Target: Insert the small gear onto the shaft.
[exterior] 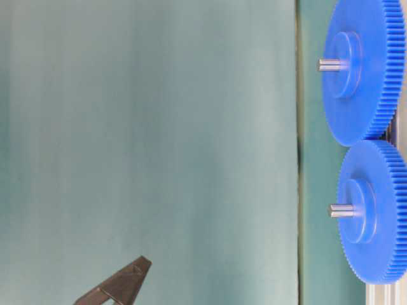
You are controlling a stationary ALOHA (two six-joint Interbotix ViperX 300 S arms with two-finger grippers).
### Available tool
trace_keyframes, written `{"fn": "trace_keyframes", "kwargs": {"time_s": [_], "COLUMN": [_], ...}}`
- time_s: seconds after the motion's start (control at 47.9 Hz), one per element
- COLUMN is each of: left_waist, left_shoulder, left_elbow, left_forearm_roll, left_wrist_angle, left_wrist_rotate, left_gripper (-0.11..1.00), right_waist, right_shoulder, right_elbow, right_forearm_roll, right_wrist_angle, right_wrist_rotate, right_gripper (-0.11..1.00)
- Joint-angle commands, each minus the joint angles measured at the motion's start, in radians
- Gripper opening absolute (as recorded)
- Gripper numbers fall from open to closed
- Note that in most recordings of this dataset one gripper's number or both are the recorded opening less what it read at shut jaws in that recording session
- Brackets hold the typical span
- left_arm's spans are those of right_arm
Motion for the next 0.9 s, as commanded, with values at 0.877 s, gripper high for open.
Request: {"fn": "trace_keyframes", "kwargs": {"time_s": [0.877], "left_waist": [-0.014], "left_shoulder": [-0.133], "left_elbow": [0.067], "left_forearm_roll": [0.003], "left_wrist_angle": [0.094], "left_wrist_rotate": [0.0], "left_gripper": [0.8], "right_waist": [-0.006], "right_shoulder": [0.006], "right_elbow": [-0.006], "right_forearm_roll": [0.002], "right_wrist_angle": [-0.008], "right_wrist_rotate": [0.006], "right_gripper": [0.38]}}
